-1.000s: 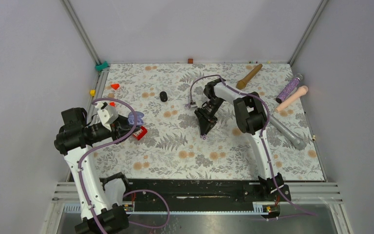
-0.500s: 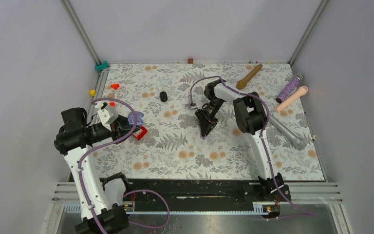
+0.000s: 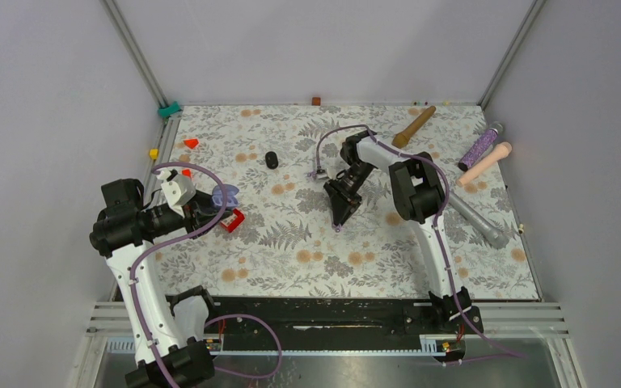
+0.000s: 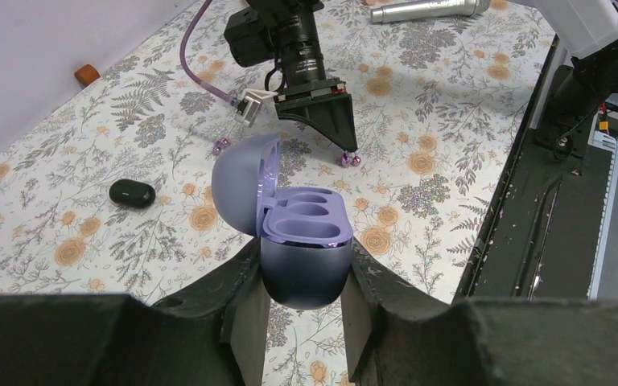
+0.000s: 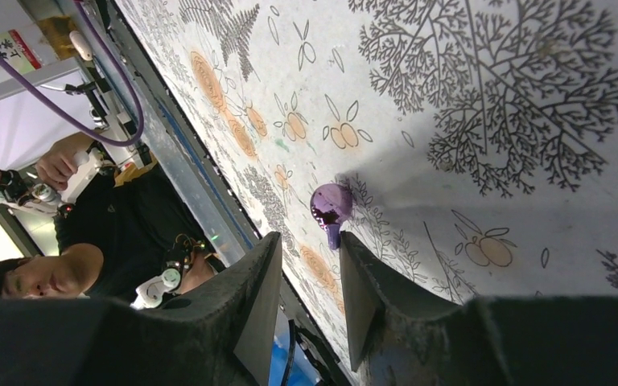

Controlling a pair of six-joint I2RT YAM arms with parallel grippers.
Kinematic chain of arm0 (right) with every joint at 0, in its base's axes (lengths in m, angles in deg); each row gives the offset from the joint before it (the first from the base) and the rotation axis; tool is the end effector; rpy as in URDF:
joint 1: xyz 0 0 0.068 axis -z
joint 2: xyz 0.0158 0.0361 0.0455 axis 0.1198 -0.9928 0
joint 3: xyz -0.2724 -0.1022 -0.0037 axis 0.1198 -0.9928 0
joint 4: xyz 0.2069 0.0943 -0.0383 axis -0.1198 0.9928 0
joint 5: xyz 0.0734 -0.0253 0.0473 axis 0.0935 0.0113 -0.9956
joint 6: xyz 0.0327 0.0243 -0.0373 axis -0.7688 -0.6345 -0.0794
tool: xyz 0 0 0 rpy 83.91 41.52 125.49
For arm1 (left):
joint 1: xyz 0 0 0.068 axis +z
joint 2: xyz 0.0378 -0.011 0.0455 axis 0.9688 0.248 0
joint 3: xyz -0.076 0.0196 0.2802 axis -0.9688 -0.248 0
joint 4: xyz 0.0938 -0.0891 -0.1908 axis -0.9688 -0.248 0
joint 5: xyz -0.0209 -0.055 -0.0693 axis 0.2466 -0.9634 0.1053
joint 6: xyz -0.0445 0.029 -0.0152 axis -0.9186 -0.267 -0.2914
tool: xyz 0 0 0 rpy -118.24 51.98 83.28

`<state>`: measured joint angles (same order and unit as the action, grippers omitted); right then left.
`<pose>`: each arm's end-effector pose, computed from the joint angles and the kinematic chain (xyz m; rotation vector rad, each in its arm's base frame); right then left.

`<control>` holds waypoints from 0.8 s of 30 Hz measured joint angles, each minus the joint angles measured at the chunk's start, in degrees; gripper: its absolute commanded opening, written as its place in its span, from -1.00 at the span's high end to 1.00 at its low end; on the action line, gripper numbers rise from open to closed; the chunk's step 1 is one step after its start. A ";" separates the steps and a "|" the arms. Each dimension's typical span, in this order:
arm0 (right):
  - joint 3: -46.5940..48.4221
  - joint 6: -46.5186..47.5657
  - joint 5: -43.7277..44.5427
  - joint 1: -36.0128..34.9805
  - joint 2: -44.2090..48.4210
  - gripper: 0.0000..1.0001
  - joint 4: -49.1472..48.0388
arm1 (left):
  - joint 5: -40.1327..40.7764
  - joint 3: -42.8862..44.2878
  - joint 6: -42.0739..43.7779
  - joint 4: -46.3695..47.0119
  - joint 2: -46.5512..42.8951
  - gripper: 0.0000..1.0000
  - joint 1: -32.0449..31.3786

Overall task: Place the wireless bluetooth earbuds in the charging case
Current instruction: Pick up the earbud from the center of the board.

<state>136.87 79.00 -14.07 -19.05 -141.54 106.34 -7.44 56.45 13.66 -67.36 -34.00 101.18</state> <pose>0.3704 0.2105 0.1402 1.0618 -2.4454 -1.1521 0.0710 -0.0071 0.3656 0.9139 1.5207 -0.7368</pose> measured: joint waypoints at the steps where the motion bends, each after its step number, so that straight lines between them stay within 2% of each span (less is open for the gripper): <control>1: 0.00 0.15 -0.11 0.09 0.07 0.20 0.15 | 0.00 0.00 0.00 0.00 -0.02 1.00 0.07; 16: -3.37 -0.44 -0.55 0.81 0.66 0.20 -1.77 | -0.02 0.00 0.00 0.00 -0.28 1.00 0.09; 24: -4.79 -1.88 -0.98 0.81 0.92 0.36 -4.09 | -0.04 0.00 0.00 0.00 -0.35 1.00 0.28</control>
<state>132.08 77.12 -15.06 -18.24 -140.62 102.25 -7.48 56.45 13.66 -67.36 -34.35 101.47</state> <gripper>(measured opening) 0.342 0.331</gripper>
